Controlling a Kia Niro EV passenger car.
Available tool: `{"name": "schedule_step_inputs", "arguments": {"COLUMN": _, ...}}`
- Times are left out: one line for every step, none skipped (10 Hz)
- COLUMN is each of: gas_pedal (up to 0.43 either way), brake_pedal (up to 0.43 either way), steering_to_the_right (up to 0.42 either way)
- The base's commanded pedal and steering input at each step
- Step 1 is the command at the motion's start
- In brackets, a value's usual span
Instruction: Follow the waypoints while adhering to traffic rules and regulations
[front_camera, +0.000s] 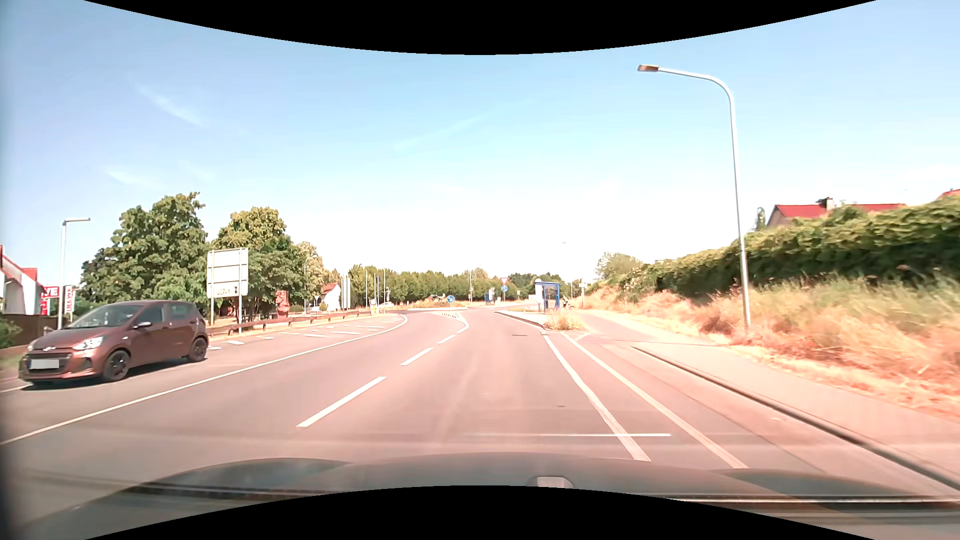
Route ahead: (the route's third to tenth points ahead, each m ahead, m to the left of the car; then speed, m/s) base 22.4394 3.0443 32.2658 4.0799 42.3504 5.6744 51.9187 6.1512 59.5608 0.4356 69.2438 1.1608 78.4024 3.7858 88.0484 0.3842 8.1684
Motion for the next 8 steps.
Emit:
{"name": "schedule_step_inputs", "arguments": {"gas_pedal": 0.0, "brake_pedal": 0.0, "steering_to_the_right": -0.005}}
{"name": "schedule_step_inputs", "arguments": {"gas_pedal": 0.0, "brake_pedal": 0.0, "steering_to_the_right": -0.006}}
{"name": "schedule_step_inputs", "arguments": {"gas_pedal": 0.0, "brake_pedal": 0.0, "steering_to_the_right": -0.007}}
{"name": "schedule_step_inputs", "arguments": {"gas_pedal": 0.0, "brake_pedal": 0.0, "steering_to_the_right": -0.007}}
{"name": "schedule_step_inputs", "arguments": {"gas_pedal": 0.0, "brake_pedal": 0.0, "steering_to_the_right": -0.008}}
{"name": "schedule_step_inputs", "arguments": {"gas_pedal": 0.0, "brake_pedal": 0.0, "steering_to_the_right": -0.008}}
{"name": "schedule_step_inputs", "arguments": {"gas_pedal": 0.0, "brake_pedal": 0.0, "steering_to_the_right": -0.008}}
{"name": "schedule_step_inputs", "arguments": {"gas_pedal": 0.0, "brake_pedal": 0.0, "steering_to_the_right": -0.008}}
